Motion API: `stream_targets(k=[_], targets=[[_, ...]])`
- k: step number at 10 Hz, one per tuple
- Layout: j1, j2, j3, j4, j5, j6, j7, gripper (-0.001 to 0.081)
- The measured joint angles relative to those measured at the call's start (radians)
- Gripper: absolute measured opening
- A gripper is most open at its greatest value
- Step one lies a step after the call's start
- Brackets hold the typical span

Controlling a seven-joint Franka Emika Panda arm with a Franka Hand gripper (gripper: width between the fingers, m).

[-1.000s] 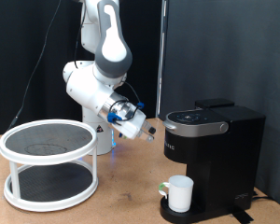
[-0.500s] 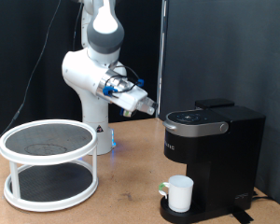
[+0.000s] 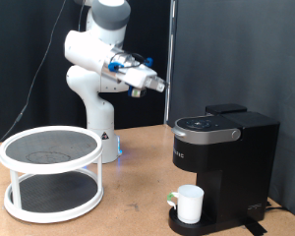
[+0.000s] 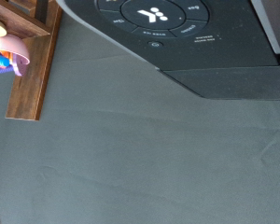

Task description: Make a cup of coffee with the keurig machine

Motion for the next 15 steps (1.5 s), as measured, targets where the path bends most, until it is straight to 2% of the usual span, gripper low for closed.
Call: stream_targets(k=[2, 3, 4, 5, 6, 7, 9, 10, 12, 14, 15], targets=[[0.0, 0.001, 0.005, 0.005, 0.01, 0.008, -0.032, 0.0734], [0.0, 0.002, 0.015, 0.025, -0.024, 0.012, -0.045, 0.0734], [0.0, 0.005, 0.04, 0.058, -0.098, 0.035, -0.04, 0.0734], [-0.002, 0.012, 0.07, 0.096, -0.224, 0.04, -0.008, 0.0734], [-0.003, 0.028, 0.097, 0.144, -0.362, 0.024, 0.056, 0.0734], [-0.004, 0.05, 0.121, 0.191, -0.458, 0.008, 0.116, 0.0734], [-0.003, 0.111, 0.143, 0.298, -0.592, -0.09, 0.177, 0.0734], [-0.004, 0.153, 0.153, 0.338, -0.625, -0.102, 0.194, 0.0734], [-0.004, 0.149, 0.156, 0.329, -0.639, -0.084, 0.176, 0.0734], [-0.007, 0.156, 0.195, 0.354, -0.836, -0.095, 0.204, 0.0734], [-0.007, 0.173, 0.22, 0.396, -0.923, -0.14, 0.239, 0.0734]])
